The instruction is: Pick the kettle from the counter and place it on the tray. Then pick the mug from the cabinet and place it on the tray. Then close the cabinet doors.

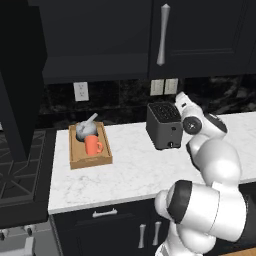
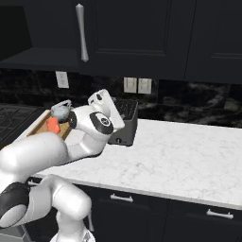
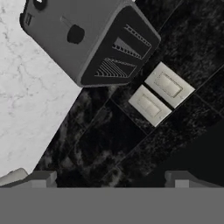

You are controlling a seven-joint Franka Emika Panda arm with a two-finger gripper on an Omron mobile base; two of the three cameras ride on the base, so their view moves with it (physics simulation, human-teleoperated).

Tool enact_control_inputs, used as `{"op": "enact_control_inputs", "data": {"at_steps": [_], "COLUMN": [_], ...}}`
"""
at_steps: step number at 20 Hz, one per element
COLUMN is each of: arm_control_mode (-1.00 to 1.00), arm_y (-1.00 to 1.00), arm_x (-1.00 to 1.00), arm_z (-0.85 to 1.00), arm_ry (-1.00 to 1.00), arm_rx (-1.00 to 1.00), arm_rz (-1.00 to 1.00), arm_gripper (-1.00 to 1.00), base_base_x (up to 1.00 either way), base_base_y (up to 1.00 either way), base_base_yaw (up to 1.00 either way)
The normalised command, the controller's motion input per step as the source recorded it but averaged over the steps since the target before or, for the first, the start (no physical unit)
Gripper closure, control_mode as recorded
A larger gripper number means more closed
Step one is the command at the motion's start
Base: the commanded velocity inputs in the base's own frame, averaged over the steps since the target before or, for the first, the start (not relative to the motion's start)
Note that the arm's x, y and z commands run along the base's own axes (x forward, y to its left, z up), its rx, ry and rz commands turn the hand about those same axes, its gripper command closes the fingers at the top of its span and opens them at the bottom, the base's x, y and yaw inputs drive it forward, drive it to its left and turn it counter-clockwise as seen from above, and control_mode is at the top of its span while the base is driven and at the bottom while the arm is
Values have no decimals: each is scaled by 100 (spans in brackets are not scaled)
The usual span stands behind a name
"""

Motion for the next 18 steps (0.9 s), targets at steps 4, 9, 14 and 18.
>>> {"op": "enact_control_inputs", "data": {"at_steps": [4, 9, 14, 18], "arm_control_mode": [-100, -100, -100, -100], "arm_y": [0, 0, 0, 3], "arm_x": [-77, -53, -26, -31], "arm_z": [27, 64, 96, 94], "arm_ry": [5, 3, 4, 11], "arm_rx": [3, 0, 0, 0], "arm_rz": [-16, -17, -18, -20], "arm_gripper": [-100, -100, -100, -100], "base_base_x": [0, 0, 0, 0], "base_base_y": [0, 0, 0, 0], "base_base_yaw": [0, 0, 0, 0]}}
